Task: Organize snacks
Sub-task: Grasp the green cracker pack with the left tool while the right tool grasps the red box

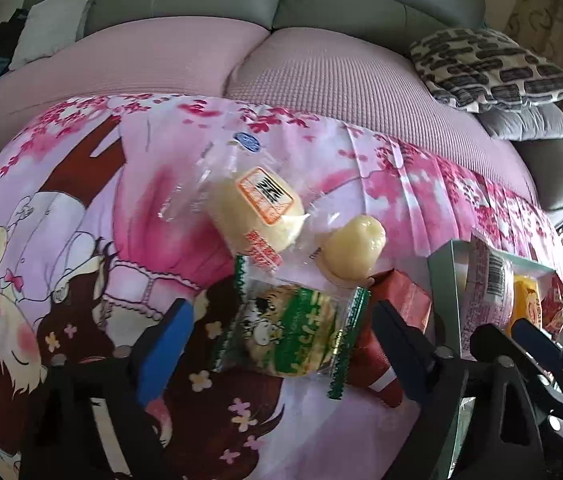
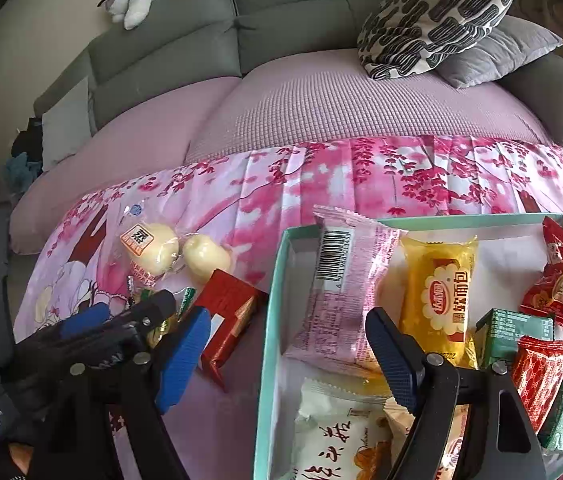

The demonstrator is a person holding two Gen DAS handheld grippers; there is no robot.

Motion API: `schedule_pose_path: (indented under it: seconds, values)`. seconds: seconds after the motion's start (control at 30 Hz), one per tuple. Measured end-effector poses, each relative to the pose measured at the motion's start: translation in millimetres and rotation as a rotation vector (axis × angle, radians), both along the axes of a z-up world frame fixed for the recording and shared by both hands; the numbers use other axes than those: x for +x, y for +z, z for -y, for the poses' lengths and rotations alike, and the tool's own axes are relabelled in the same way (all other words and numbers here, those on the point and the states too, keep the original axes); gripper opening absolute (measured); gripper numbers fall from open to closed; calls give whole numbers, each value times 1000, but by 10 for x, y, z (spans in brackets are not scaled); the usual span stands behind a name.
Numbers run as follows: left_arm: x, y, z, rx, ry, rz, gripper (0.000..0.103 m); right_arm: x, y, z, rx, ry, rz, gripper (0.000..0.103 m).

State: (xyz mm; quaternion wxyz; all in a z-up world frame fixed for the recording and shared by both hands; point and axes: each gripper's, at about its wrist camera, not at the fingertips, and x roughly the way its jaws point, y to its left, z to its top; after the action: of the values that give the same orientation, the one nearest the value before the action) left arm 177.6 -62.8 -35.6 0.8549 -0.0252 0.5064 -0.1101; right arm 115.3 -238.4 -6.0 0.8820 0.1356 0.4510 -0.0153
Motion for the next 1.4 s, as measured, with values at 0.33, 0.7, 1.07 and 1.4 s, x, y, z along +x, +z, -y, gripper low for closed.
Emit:
schedule_pose_path:
  seconds: [0.33, 0.7, 1.07, 1.4]
  values:
    - [5, -116, -9, 10, 5, -41, 60, -2, -12, 0, 6, 1, -2, 82]
    - [13, -128, -268, 28, 68, -76, 60, -10, 17, -76, -1, 32, 8, 82]
    - [46, -121, -726, 55, 188, -91, 60, 46, 17, -406, -7, 137, 7, 74]
    - [89, -128, -1005, 50, 256, -101, 61, 221, -178, -645, 4, 172, -74, 66]
